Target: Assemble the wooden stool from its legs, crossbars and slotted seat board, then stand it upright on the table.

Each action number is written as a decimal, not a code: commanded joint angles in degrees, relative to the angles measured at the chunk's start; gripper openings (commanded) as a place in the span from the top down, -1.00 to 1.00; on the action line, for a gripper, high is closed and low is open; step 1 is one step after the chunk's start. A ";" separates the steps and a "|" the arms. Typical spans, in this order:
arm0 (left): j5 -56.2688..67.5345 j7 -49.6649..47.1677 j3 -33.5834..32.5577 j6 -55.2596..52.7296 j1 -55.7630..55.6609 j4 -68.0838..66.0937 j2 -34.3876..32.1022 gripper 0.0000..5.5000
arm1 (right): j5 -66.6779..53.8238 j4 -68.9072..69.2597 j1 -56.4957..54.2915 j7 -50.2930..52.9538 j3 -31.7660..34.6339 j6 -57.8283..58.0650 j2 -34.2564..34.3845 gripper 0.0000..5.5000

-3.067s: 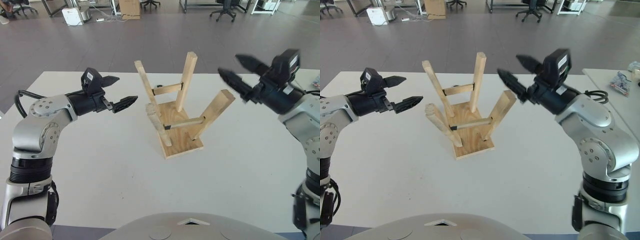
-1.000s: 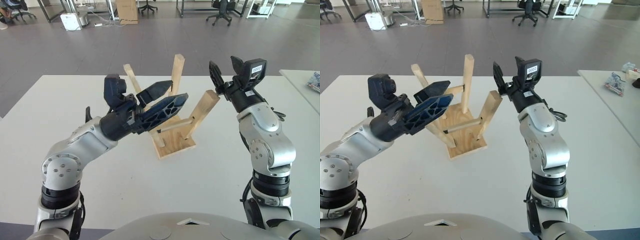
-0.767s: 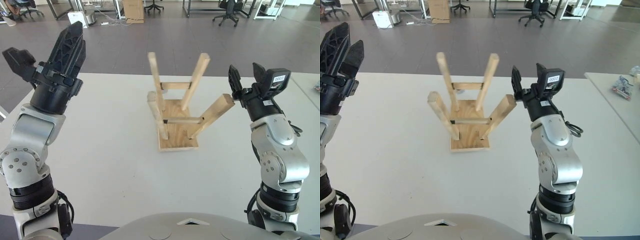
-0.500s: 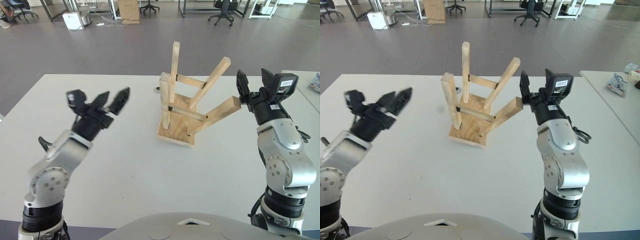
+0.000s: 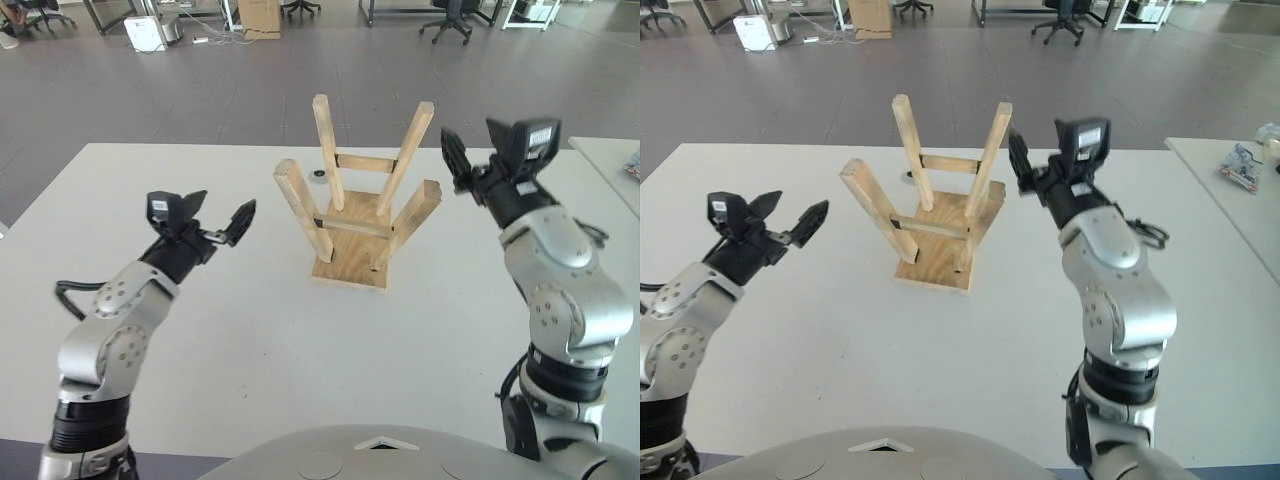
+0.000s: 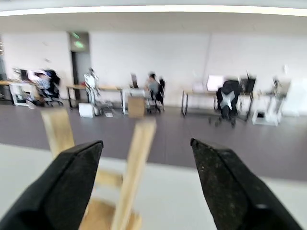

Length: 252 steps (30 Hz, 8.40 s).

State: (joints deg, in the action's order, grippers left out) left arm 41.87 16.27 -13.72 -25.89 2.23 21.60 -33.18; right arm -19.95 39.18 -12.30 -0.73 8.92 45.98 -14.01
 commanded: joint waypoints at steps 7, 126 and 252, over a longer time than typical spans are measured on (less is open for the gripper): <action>-9.57 2.28 11.91 0.92 -13.37 0.01 7.03 -0.95 | 11.17 12.80 15.20 12.92 -11.03 0.44 10.61 -0.25; -29.31 36.71 23.86 18.06 0.56 -24.76 2.12 0.99 | 14.36 -32.48 18.81 -44.20 -22.15 -34.10 -15.32 1.00; -19.32 57.32 21.64 19.11 -5.90 -20.49 -5.17 -0.65 | -17.86 -22.89 14.31 -70.00 -12.55 -7.43 -35.44 0.15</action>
State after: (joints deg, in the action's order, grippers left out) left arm 21.95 73.63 7.59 -7.14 -2.15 0.92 -39.76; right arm -37.52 16.63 1.96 -69.79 -2.33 37.32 -50.00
